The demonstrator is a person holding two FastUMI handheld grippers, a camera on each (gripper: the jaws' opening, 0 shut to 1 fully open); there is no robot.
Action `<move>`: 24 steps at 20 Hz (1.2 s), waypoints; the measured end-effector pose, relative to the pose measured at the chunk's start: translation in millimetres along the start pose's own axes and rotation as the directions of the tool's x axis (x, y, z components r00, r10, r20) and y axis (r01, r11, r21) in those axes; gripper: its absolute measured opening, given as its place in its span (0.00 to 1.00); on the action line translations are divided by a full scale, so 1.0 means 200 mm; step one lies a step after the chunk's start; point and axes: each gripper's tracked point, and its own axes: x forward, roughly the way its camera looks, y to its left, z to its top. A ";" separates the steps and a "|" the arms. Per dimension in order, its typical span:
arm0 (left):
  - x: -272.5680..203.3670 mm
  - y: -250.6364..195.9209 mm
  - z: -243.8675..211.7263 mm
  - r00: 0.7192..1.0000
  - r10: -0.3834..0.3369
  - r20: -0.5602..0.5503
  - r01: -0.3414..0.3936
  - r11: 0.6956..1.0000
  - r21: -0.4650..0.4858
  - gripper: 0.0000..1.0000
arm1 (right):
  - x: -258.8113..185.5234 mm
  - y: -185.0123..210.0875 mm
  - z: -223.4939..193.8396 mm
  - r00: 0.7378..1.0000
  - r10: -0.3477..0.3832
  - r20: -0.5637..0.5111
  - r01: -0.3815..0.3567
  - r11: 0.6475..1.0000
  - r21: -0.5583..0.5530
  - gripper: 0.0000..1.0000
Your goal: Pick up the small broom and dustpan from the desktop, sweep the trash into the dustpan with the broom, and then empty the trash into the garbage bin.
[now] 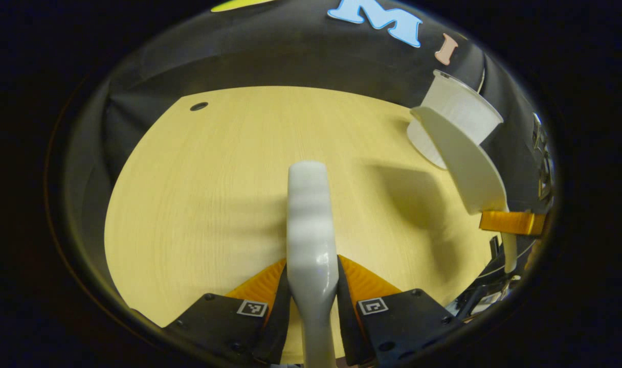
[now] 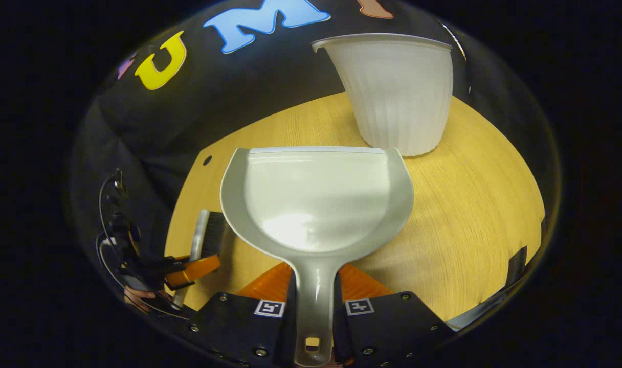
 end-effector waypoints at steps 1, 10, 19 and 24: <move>0.01 0.00 0.00 1.000 0.007 -0.005 -0.007 1.000 0.001 0.48 | 0.02 -0.02 -0.02 1.000 -0.028 -0.004 0.028 0.999 -0.021 0.28; 0.07 -0.05 0.00 0.995 0.079 -0.058 -0.080 0.997 -0.008 0.52 | 0.09 -0.12 -0.14 0.986 -0.158 -0.053 0.149 0.980 -0.133 0.29; 0.08 -0.21 0.14 0.993 0.113 -0.043 -0.112 0.994 0.013 0.54 | 0.08 -0.15 -0.17 0.975 -0.208 -0.075 0.196 0.970 -0.147 0.31; 0.00 -0.30 0.24 0.992 0.122 -0.040 -0.121 0.992 0.015 0.54 | 0.08 -0.14 -0.17 0.978 -0.195 -0.079 0.183 0.973 -0.141 0.34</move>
